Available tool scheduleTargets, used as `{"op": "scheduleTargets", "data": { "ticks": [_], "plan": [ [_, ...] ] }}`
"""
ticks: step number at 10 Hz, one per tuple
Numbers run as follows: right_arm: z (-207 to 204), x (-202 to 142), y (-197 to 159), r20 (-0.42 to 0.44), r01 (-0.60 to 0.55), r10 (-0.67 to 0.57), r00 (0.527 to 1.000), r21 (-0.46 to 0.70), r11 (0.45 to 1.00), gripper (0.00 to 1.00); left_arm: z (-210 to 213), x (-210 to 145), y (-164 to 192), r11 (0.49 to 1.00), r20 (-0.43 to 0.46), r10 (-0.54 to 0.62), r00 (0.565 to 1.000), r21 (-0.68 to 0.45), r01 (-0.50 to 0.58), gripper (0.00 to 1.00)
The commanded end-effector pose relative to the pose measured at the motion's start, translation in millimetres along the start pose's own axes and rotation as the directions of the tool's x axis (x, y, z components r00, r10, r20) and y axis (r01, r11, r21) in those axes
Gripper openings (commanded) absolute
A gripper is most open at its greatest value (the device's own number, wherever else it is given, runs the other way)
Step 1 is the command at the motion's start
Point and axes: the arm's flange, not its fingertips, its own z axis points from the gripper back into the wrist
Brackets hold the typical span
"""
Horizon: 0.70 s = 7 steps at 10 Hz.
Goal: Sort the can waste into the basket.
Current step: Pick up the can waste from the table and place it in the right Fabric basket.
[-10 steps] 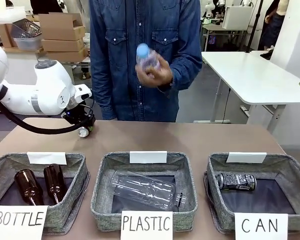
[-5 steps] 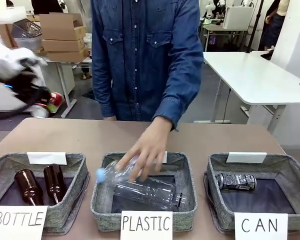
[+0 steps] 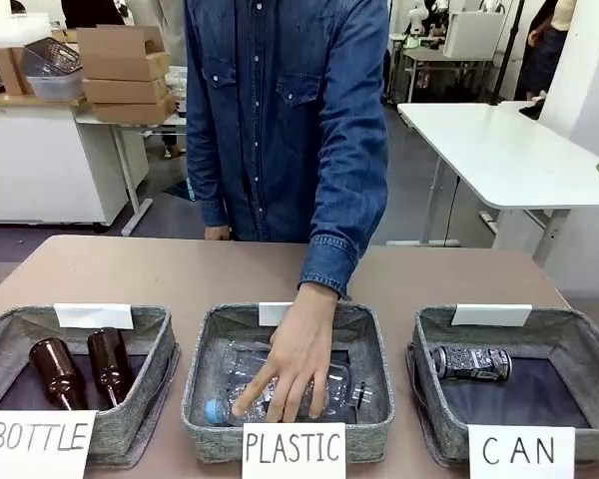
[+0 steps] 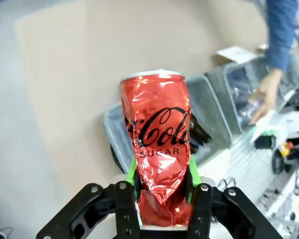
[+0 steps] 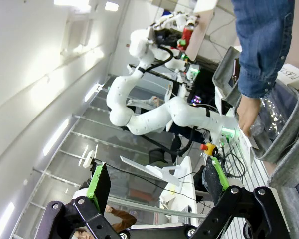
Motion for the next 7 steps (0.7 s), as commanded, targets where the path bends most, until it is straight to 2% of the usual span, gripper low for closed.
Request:
{"op": "scheduleTargets", "data": {
  "ticks": [1, 2, 3, 5, 6, 7],
  "plan": [
    [1, -2, -1, -0.009, -0.024, 0.024, 1.000, -0.013, 1.000, 1.00, -3, -25, -11, 0.989, 0.014, -0.107, 0.994, -0.098, 0.108, 0.00],
    [1, -2, -1, -0.009, -0.024, 0.024, 1.000, -0.013, 1.000, 1.00, -11, -30, -18, 0.989, 0.036, -0.082, 0.996, -0.118, 0.086, 0.00],
    [1, -2, -1, -0.009, -0.024, 0.024, 1.000, -0.013, 1.000, 1.00, 7, -19, -8, 0.998, 0.010, -0.044, 0.999, -0.048, 0.044, 0.00],
    [1, -2, -1, -0.009, -0.024, 0.024, 1.000, -0.013, 1.000, 1.00, 7, -19, -8, 0.998, 0.010, -0.044, 0.999, -0.048, 0.044, 0.00],
    [1, -2, -1, -0.009, -0.024, 0.024, 1.000, -0.013, 1.000, 1.00, 3, -28, -14, 0.995, 0.015, -0.063, 0.998, -0.076, 0.064, 0.41],
    [1, -2, -1, -0.009, -0.024, 0.024, 1.000, -0.013, 1.000, 1.00, -32, -15, -45, 0.958, 0.008, -0.228, 0.974, -0.180, 0.225, 0.41]
  ]
}}
